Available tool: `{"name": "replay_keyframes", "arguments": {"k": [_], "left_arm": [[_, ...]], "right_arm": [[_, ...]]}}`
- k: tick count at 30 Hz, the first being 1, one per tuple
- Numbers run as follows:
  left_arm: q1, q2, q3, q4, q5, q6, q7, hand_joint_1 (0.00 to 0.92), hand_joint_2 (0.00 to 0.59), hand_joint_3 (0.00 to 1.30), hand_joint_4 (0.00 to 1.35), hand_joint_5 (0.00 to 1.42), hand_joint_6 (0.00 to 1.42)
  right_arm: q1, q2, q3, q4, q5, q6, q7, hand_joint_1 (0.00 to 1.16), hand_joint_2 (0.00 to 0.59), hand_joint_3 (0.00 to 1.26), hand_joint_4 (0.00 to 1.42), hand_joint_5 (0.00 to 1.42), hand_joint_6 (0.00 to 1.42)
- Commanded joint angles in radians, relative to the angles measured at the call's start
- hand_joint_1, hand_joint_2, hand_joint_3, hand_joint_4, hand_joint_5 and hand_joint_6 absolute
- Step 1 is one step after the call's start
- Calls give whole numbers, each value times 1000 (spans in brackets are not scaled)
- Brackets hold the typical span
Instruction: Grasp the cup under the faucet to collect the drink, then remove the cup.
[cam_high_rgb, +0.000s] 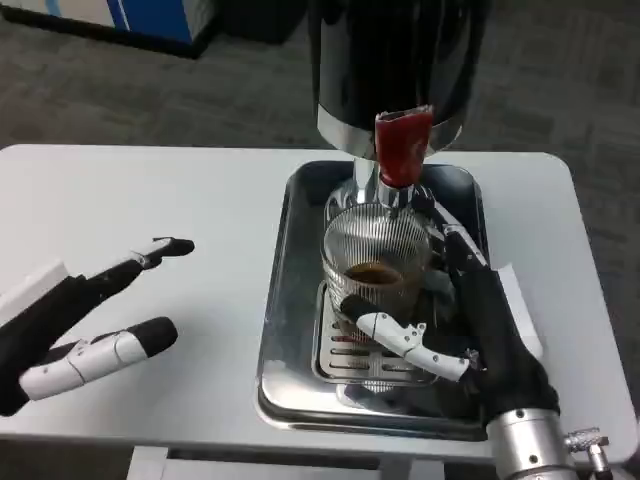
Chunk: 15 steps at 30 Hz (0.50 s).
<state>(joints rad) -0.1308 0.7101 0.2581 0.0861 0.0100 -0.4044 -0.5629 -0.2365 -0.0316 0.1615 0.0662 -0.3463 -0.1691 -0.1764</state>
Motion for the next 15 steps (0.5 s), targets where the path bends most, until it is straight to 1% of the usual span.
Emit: {"name": "replay_keyframes", "arguments": {"k": [1, 11, 15], "left_arm": [[15, 22, 10, 2, 9, 6, 15, 0, 53, 120, 14, 40, 0], [33, 31, 17, -4, 5, 6, 23, 0, 53, 120, 14, 40, 0], [39, 34, 18, -6, 3, 6, 24, 0, 55, 122, 14, 40, 0]], "right_arm": [[11, 16, 25, 12, -3, 40, 20, 758, 135, 227, 325, 375, 325], [-3, 24, 30, 25, -4, 55, 18, 795, 138, 329, 439, 492, 425], [-7, 28, 31, 30, -6, 59, 13, 794, 134, 368, 464, 518, 437]]}}
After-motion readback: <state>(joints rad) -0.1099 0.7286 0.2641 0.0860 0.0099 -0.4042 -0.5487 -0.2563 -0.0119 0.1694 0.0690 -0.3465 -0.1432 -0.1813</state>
